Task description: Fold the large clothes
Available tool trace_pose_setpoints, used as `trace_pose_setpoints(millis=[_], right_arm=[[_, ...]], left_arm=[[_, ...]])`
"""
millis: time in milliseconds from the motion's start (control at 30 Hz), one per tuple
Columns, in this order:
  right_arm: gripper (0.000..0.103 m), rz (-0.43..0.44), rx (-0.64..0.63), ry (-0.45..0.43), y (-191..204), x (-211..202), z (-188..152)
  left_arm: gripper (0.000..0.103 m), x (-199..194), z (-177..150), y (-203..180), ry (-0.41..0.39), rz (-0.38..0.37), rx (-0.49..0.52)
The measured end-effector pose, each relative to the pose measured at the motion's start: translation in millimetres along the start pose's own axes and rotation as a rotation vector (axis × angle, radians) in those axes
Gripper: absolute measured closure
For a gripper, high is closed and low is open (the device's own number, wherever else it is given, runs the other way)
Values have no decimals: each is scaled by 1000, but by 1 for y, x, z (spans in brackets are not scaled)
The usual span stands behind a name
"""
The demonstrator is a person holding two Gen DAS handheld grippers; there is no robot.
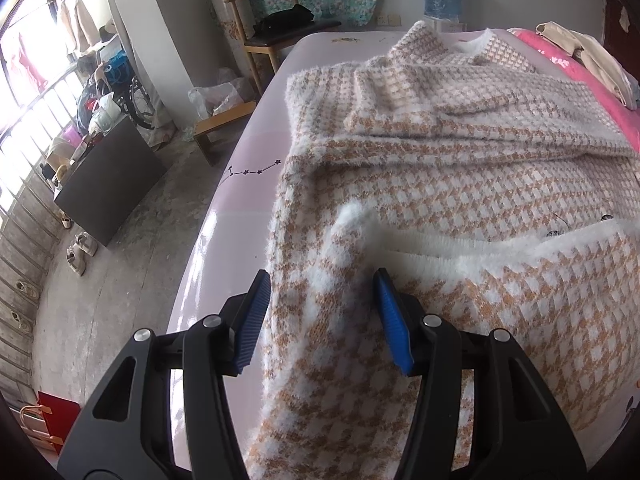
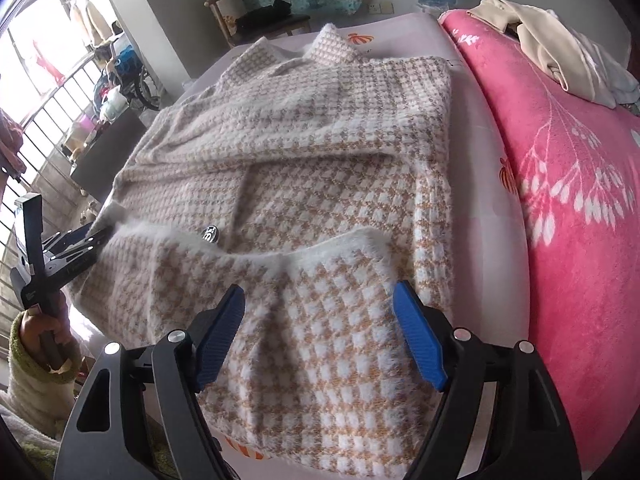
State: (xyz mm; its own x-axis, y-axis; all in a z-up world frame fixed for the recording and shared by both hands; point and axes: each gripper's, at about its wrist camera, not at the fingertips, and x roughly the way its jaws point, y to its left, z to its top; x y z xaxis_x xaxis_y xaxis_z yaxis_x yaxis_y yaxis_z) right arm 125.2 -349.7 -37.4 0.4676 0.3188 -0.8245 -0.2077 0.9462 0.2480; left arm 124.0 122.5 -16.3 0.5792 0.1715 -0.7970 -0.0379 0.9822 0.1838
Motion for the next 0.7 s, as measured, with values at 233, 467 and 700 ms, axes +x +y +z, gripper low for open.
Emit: trace_pose_setpoints(millis=[233,467,700], right_arm=[[28,38,-6,-2,-16,9,12],[46,52,-7,52,-27,32,16],[49,39,-101,-14,-8,20,33]], left_arm=[[57,1,-2,7,-9,-51,-18],[75,0,-2,1,-19,-85,6],[78,0,-2,-2,-21,-88,19]])
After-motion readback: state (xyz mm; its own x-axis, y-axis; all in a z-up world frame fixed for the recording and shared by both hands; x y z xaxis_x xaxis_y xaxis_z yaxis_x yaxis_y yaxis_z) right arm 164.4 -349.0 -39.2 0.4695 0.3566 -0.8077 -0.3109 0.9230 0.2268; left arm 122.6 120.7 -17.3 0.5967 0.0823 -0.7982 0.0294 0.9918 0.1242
